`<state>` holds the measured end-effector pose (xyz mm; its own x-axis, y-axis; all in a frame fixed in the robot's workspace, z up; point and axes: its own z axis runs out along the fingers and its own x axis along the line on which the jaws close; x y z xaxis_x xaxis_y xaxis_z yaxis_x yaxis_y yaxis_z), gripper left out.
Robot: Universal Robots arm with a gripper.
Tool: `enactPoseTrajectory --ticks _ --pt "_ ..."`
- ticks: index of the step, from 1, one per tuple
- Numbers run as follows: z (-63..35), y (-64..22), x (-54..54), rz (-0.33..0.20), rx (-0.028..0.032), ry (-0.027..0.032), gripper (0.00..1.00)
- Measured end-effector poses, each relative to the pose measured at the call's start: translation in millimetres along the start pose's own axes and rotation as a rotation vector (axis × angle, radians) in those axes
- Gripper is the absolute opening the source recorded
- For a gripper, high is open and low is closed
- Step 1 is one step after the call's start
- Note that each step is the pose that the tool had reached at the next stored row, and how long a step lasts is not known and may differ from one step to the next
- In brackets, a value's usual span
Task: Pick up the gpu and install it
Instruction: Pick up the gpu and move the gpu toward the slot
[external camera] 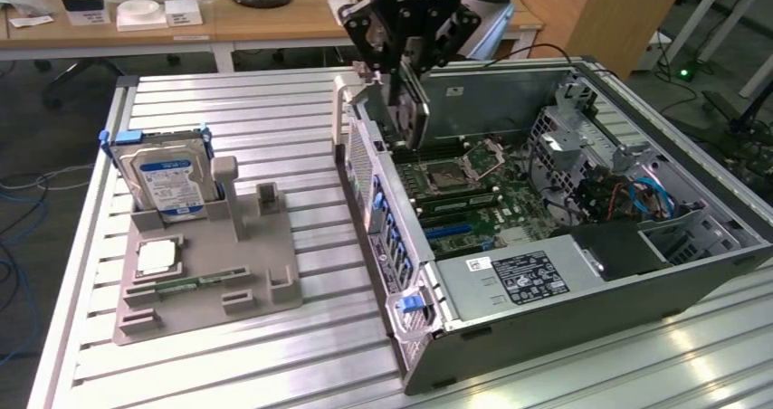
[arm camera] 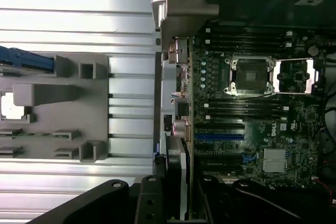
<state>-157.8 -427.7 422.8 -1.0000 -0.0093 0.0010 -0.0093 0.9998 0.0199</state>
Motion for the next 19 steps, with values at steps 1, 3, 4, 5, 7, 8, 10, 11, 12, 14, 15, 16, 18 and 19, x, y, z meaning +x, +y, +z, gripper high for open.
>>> enactPoseTrajectory --ticks 1,3,4,5,7,8,10,11,12,14,15,16,18,19 --pt "0.3 -0.1 -4.4 0.000 0.0000 0.0000 0.28" --pt "0.7 -0.1 -12.3 0.000 0.0001 0.0001 0.28" --pt "0.9 -0.2 -16.3 0.000 0.0001 0.0001 0.28" --pt "1.1 -0.2 -20.2 0.000 0.0001 0.0001 0.28" --pt "1.6 -0.3 -26.3 0.000 0.0001 0.0001 0.28" --pt "1.8 -0.3 -29.0 0.000 0.0001 0.0001 0.28" --pt "2.3 -0.4 -35.0 0.000 0.0001 0.0001 0.28" --pt "2.5 -0.4 -38.3 0.000 0.0000 0.0000 0.28" --pt "2.8 -0.4 -42.0 0.000 0.0000 0.0000 0.28" --pt "3.3 -0.5 -50.8 0.000 0.0001 0.0001 0.28" --pt "3.5 -0.6 -55.0 0.000 0.0001 0.0000 0.28" --pt "3.7 -0.6 -59.4 0.000 0.0001 0.0001 0.28" --pt "4.1 -0.7 -68.5 0.000 0.0001 0.0001 0.28" --pt "4.3 -0.8 -72.9 0.000 0.0001 0.0001 0.28"
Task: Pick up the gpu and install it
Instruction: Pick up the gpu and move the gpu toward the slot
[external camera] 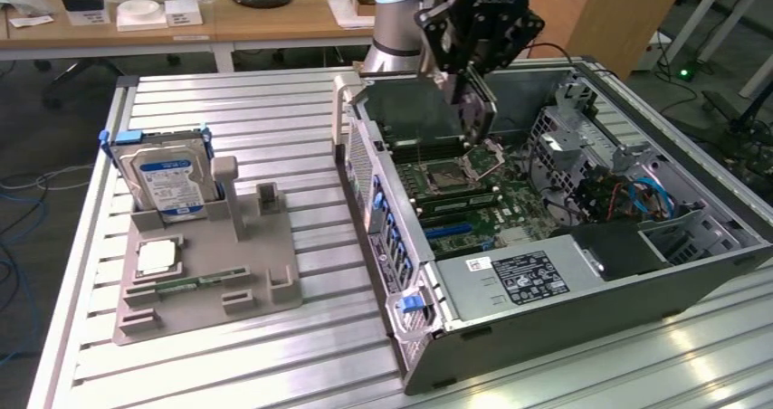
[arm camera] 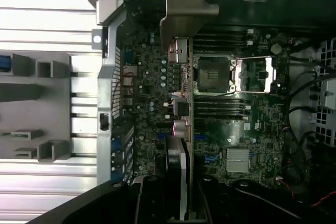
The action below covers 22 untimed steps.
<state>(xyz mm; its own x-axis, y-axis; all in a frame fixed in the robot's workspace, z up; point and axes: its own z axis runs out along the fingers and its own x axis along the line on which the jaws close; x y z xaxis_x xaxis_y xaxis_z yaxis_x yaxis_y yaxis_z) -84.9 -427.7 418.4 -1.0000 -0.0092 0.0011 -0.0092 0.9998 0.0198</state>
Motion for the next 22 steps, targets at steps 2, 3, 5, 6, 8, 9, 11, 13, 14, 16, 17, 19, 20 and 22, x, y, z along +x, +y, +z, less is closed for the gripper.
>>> enactPoseTrajectory --ticks 2,3,5,6,8,9,11,13,14,16,17,19,20,22 --pt "0.4 -0.1 -9.3 0.000 -0.0001 -0.0001 0.28" --pt "0.6 -0.1 -13.8 0.000 -0.0001 -0.0001 0.28" --pt "1.0 -0.2 -22.8 0.000 0.0000 -0.0001 0.28" --pt "1.2 -0.3 -27.1 0.000 0.0000 0.0000 0.28" --pt "1.5 -0.3 -35.9 0.000 0.0000 0.0000 0.28" --pt "1.7 -0.4 -39.9 0.000 0.0000 0.0000 0.28" --pt "2.0 -0.5 -47.8 0.000 0.0000 0.0000 0.28" --pt "2.4 -0.6 -55.7 0.000 0.0000 0.0000 0.28" --pt "2.7 -0.6 -59.6 0.000 -0.0001 -0.0001 0.28" --pt "3.1 -0.7 -67.4 0.000 0.0000 -0.0001 0.28" --pt "3.4 -0.7 -71.8 0.000 -0.0001 -0.0001 0.28" --pt "3.9 -0.8 -80.7 0.000 0.0000 0.0000 0.28" --pt "4.1 -0.9 -84.8 0.000 0.0001 0.0000 0.28" --pt "4.5 -0.9 -92.4 0.000 0.0002 0.0000 0.28"
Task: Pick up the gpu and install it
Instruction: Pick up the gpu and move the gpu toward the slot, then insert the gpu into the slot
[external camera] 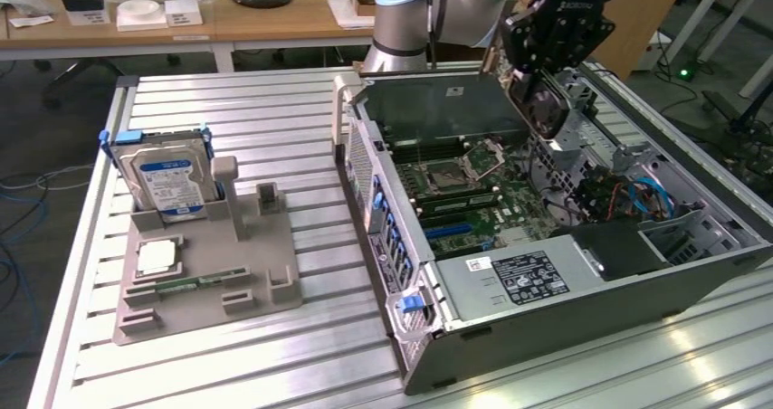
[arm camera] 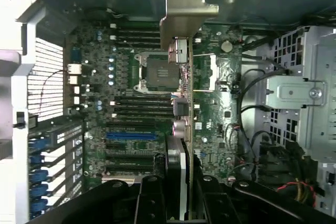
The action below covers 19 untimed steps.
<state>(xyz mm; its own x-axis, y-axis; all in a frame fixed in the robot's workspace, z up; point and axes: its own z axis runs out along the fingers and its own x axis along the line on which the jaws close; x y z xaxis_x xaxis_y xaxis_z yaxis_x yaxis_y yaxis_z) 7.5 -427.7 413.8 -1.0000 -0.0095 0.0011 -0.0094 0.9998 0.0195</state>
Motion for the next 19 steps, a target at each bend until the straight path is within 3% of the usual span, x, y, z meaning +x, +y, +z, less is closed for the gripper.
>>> enactPoseTrajectory --ticks 15,19 --pt "0.2 -0.1 -2.6 -0.002 -0.0003 0.0000 0.28" --pt "0.2 -0.1 -2.6 -0.056 -0.0001 0.0010 0.28"
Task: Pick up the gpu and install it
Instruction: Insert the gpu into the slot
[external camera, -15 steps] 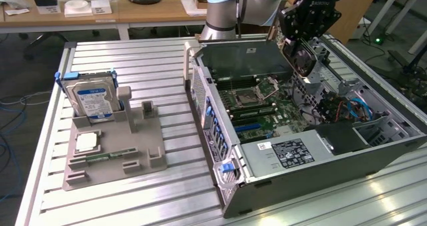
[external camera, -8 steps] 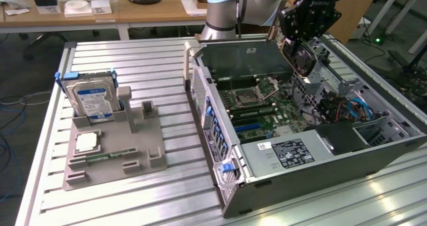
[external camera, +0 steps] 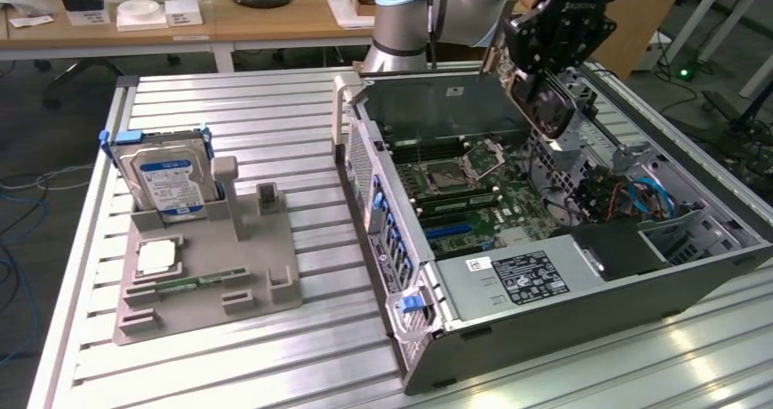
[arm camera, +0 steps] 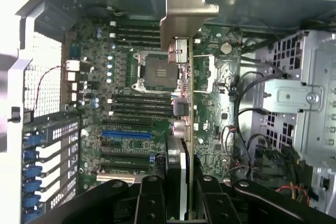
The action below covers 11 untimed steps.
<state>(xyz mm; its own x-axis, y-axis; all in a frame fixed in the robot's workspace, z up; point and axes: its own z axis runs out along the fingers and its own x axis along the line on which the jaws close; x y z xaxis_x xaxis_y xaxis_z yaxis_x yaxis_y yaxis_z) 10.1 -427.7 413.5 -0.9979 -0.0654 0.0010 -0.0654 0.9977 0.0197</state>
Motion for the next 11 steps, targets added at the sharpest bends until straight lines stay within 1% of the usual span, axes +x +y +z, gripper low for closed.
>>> enactPoseTrajectory --ticks 4,11 --pt "0.0 0.0 0.0 -0.074 0.0000 0.0014 0.28" --pt "0.0 0.0 0.0 -0.178 0.0001 0.0035 0.28"
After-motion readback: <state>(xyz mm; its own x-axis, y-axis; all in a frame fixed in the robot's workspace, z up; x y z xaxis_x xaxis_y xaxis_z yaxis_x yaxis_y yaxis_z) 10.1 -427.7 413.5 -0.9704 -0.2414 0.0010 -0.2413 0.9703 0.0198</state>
